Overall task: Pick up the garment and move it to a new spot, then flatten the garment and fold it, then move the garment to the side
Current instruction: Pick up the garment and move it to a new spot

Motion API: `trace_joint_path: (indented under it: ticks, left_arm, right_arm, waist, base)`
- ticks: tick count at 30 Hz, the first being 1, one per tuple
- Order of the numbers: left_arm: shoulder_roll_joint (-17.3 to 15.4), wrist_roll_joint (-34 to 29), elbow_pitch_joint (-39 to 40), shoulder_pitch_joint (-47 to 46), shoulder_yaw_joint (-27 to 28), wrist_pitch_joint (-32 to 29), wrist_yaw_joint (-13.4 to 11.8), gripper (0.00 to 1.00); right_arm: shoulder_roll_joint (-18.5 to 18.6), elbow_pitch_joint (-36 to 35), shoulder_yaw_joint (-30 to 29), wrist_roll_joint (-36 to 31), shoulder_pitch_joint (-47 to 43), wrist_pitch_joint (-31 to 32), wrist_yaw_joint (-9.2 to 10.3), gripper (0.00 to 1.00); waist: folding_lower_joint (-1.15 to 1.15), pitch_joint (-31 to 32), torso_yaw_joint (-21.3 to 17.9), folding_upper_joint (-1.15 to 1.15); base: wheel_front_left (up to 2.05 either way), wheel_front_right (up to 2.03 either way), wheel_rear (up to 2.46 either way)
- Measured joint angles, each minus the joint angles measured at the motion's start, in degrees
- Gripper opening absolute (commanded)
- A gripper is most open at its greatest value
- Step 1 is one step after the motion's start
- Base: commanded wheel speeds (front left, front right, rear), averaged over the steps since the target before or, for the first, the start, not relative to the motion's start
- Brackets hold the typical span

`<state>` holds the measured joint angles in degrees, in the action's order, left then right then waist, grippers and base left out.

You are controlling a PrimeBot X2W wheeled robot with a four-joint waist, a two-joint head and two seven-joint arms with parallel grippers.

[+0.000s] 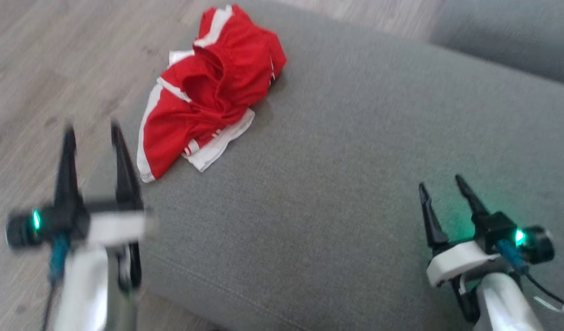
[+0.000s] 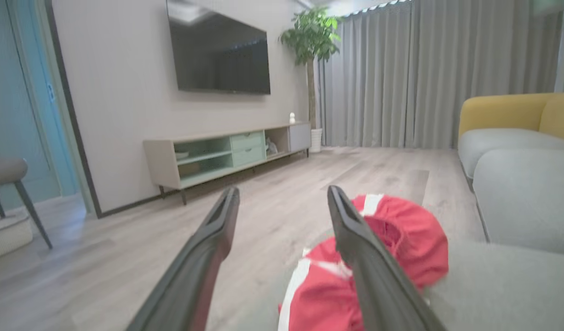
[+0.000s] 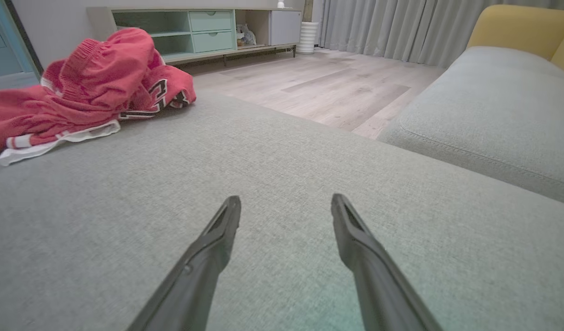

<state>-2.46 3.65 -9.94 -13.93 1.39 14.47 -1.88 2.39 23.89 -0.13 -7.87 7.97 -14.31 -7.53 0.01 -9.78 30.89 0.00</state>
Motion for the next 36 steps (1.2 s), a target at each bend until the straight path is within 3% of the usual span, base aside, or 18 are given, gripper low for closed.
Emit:
trace_joint_path:
  ticks: [8, 11, 17, 23, 24, 25, 26, 36]
  left_arm:
    - [0.0, 1.9, -10.1, -19.0, -0.2, 0.3, 4.8, 1.0]
    - [0.0, 3.5, -20.0, -28.0, -0.4, -0.4, 6.1, 1.0]
    - [0.5, 11.5, -38.6, -42.6, 0.7, -8.8, 8.5, 1.0]
    - [0.4, 17.1, -53.2, -47.8, 0.4, -18.0, 9.0, 1.0]
    - [0.3, 17.2, -54.0, -48.1, 0.0, -18.4, 9.0, 0.44]
    - [0.2, 17.7, -54.3, -48.5, -0.4, -18.1, 9.0, 0.44]
    - [0.1, 18.2, -54.4, -48.9, -0.9, -17.3, 9.0, 0.0]
    - [-4.7, 19.1, -54.2, -51.1, -8.8, -6.2, 9.5, 0.0]
  right_arm:
    - [3.0, -3.5, -2.9, -6.8, 1.7, 0.0, 0.0, 1.0]
    - [5.1, -5.9, -3.6, -7.4, 3.4, -0.1, 0.0, 1.0]
    - [6.8, -10.5, -3.3, -7.4, 6.3, -0.7, 0.0, 1.0]
    - [6.7, -13.9, -2.5, -7.4, 9.1, -1.3, 0.0, 1.0]
    - [6.7, -14.2, -2.5, -7.4, 9.4, -1.3, 0.0, 1.0]
    - [6.7, -14.7, -2.5, -7.4, 9.6, -1.3, 0.0, 1.0]
    - [6.6, -15.0, -2.5, -7.4, 9.8, -1.3, 0.0, 1.0]
    - [5.1, -12.5, -3.3, -7.3, 11.5, -1.3, -0.01, 1.0]
  waist:
    - [0.01, -7.6, -0.7, 0.0]
    - [0.01, -10.7, -1.4, 0.0]
    - [0.0, -16.0, -3.5, 0.0]
    - [-0.01, -20.4, -6.9, 0.0]
    - [-0.01, -20.9, -7.2, 0.0]
    - [-0.01, -21.4, -7.5, 0.0]
    - [-0.01, -21.8, -7.8, 0.0]
    - [0.0, -20.1, -9.1, 0.0]
  base:
    - [0.0, 0.0, 0.0]
    - [0.0, 0.0, 0.0]
    - [0.0, 0.0, 0.0]
    - [0.0, 0.0, 0.0]
    - [0.0, 0.0, 0.0]
    - [0.0, 0.0, 0.0]
    - [0.0, 0.0, 0.0]
    - [0.0, 0.0, 0.0]
